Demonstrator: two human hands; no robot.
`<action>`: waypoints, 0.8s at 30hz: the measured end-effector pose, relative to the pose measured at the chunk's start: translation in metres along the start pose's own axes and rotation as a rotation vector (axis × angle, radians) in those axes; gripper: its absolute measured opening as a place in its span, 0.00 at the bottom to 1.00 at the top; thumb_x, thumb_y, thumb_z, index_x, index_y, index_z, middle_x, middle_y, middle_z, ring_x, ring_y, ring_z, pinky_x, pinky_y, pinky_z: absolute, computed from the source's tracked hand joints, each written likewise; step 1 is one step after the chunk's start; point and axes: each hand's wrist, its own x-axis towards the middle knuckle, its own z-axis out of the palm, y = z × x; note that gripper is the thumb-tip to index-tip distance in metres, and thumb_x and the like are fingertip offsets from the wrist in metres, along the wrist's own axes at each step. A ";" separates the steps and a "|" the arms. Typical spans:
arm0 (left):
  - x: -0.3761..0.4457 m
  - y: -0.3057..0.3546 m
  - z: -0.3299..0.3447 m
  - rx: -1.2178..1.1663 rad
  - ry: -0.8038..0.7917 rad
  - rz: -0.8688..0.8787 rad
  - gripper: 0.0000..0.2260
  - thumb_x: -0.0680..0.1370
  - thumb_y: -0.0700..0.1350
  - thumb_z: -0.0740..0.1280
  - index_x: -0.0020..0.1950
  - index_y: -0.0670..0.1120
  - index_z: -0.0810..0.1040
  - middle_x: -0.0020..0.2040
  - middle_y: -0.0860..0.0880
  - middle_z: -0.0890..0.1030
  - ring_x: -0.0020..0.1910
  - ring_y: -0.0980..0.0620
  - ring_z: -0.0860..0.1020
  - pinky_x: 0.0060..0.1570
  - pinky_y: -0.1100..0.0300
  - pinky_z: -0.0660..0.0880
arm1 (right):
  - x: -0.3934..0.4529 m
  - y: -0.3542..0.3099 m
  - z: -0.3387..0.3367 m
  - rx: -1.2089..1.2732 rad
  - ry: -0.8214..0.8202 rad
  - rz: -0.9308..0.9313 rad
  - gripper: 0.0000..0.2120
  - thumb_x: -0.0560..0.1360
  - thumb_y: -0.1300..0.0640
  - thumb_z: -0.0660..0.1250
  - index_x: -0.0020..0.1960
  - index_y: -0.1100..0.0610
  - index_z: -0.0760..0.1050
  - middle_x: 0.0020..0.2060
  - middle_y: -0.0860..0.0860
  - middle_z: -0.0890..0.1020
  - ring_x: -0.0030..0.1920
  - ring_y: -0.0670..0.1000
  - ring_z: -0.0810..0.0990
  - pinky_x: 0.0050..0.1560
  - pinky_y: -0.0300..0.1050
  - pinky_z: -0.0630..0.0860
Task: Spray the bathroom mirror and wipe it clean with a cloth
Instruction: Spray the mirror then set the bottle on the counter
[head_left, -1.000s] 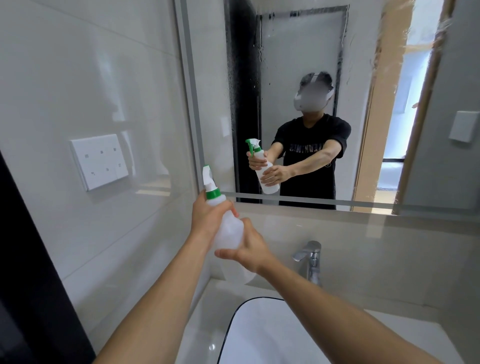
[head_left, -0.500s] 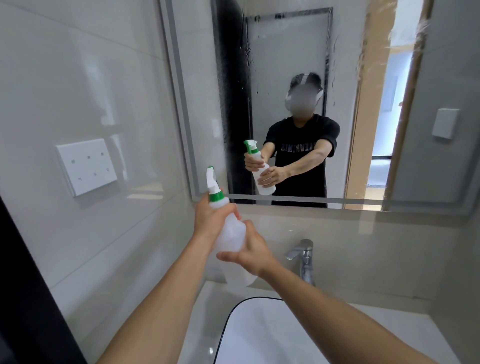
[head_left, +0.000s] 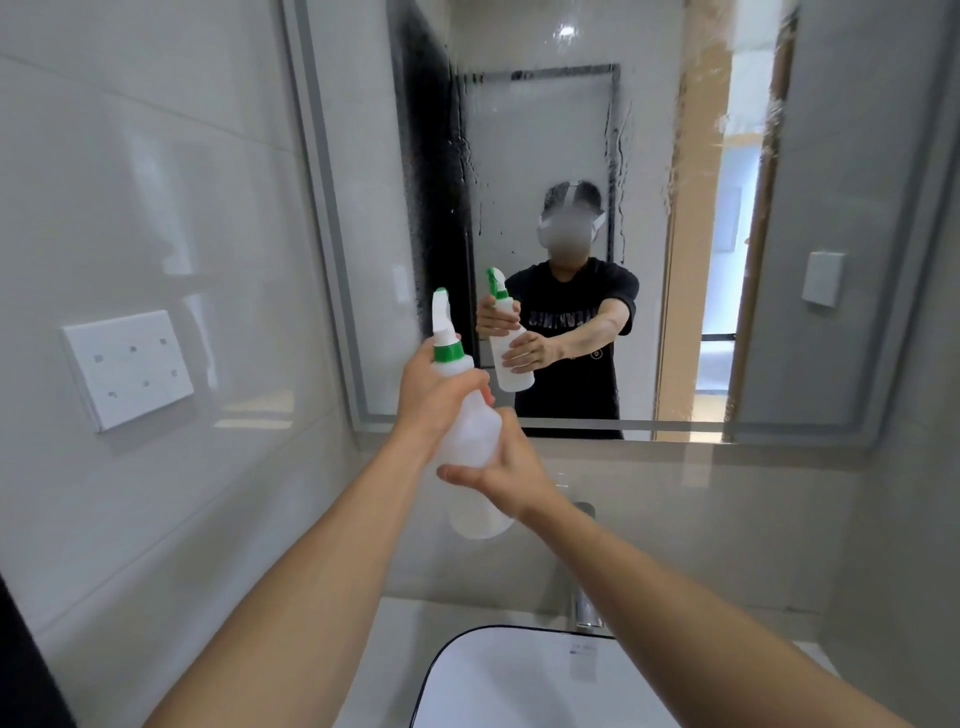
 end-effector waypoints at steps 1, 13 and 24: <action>0.002 0.003 0.002 0.007 -0.002 0.003 0.19 0.65 0.33 0.73 0.52 0.47 0.76 0.37 0.42 0.80 0.39 0.35 0.84 0.41 0.44 0.83 | 0.001 -0.002 -0.003 -0.001 0.009 -0.008 0.32 0.68 0.56 0.80 0.64 0.55 0.65 0.49 0.41 0.73 0.50 0.43 0.77 0.41 0.31 0.73; 0.016 0.007 0.021 0.004 -0.017 0.042 0.20 0.54 0.46 0.76 0.44 0.51 0.77 0.45 0.37 0.83 0.45 0.32 0.82 0.44 0.35 0.81 | 0.002 -0.007 -0.025 -0.045 0.071 -0.013 0.32 0.68 0.55 0.80 0.64 0.53 0.64 0.49 0.40 0.74 0.50 0.40 0.75 0.39 0.30 0.70; 0.022 0.051 0.047 -0.040 -0.131 0.212 0.19 0.63 0.30 0.73 0.42 0.53 0.77 0.36 0.52 0.81 0.37 0.52 0.82 0.39 0.53 0.81 | 0.009 -0.029 -0.057 -0.023 0.175 -0.086 0.37 0.61 0.46 0.77 0.64 0.51 0.64 0.52 0.44 0.75 0.53 0.44 0.77 0.48 0.41 0.75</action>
